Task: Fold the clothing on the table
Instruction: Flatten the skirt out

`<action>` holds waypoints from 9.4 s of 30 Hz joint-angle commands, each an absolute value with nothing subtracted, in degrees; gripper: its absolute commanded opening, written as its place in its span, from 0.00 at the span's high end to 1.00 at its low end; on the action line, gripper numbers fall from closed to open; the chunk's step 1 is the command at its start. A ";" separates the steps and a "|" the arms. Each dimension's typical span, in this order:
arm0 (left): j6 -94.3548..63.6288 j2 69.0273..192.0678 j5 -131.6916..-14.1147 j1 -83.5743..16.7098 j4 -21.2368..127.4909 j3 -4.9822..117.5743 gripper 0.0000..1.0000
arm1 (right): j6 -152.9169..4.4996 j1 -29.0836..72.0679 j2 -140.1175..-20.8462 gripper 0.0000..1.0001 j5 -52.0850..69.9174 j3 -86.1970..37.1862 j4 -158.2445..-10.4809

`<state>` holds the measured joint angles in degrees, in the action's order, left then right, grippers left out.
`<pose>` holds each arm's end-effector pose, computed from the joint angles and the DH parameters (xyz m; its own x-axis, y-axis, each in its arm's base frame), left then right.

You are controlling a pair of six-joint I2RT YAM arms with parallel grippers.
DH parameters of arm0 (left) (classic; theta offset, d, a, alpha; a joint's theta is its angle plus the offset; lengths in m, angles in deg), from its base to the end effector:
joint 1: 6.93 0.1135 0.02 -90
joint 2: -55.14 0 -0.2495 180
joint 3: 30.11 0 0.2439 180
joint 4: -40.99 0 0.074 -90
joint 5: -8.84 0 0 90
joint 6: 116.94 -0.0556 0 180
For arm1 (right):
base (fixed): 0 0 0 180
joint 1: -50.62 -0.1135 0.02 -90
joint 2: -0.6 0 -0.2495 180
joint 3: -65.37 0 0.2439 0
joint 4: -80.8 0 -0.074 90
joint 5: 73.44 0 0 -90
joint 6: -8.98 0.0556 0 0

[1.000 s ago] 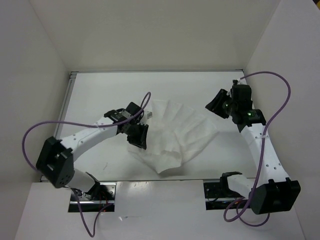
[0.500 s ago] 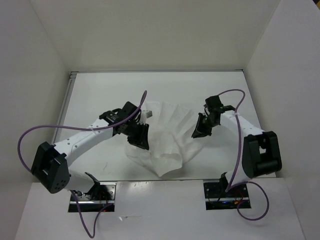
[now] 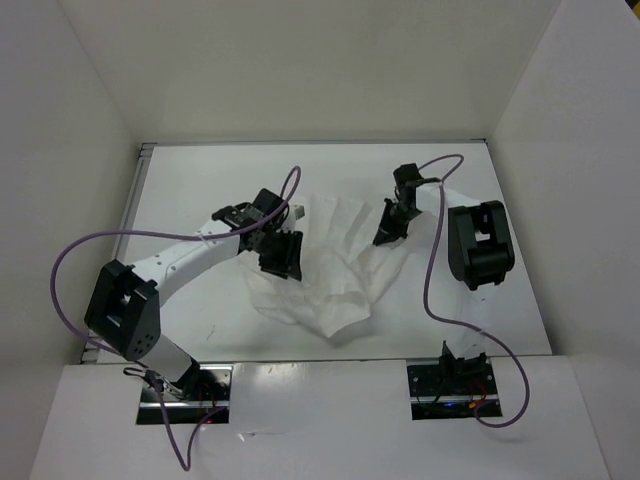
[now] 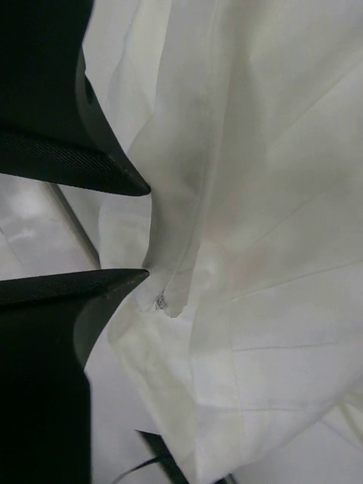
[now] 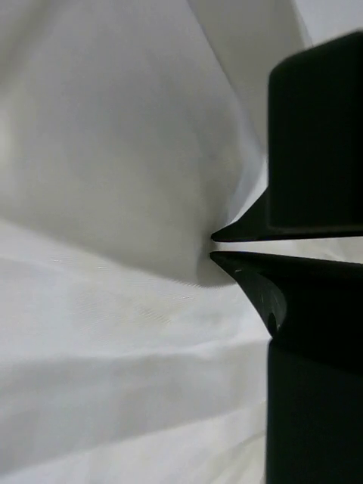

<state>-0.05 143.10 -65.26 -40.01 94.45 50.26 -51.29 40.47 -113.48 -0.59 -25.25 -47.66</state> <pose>0.2553 -0.1845 0.2191 -0.9416 0.0942 -0.3233 0.2357 0.8702 -0.4327 0.3696 0.0828 0.1214 -0.9464 0.3120 -0.0835 0.2601 0.8895 0.3757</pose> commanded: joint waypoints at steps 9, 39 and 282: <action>-5.67 157.27 -72.82 -30.05 93.20 73.68 0.47 | -52.80 44.38 -110.53 0.64 5.15 -45.81 -55.69; -1.37 175.45 -78.09 -33.74 89.33 69.97 1.00 | -52.81 36.03 -82.01 0.53 3.46 -10.92 -46.20; 6.10 168.52 -80.37 -32.07 86.34 67.62 1.00 | -50.44 40.25 -99.42 0.63 3.56 -14.09 -50.07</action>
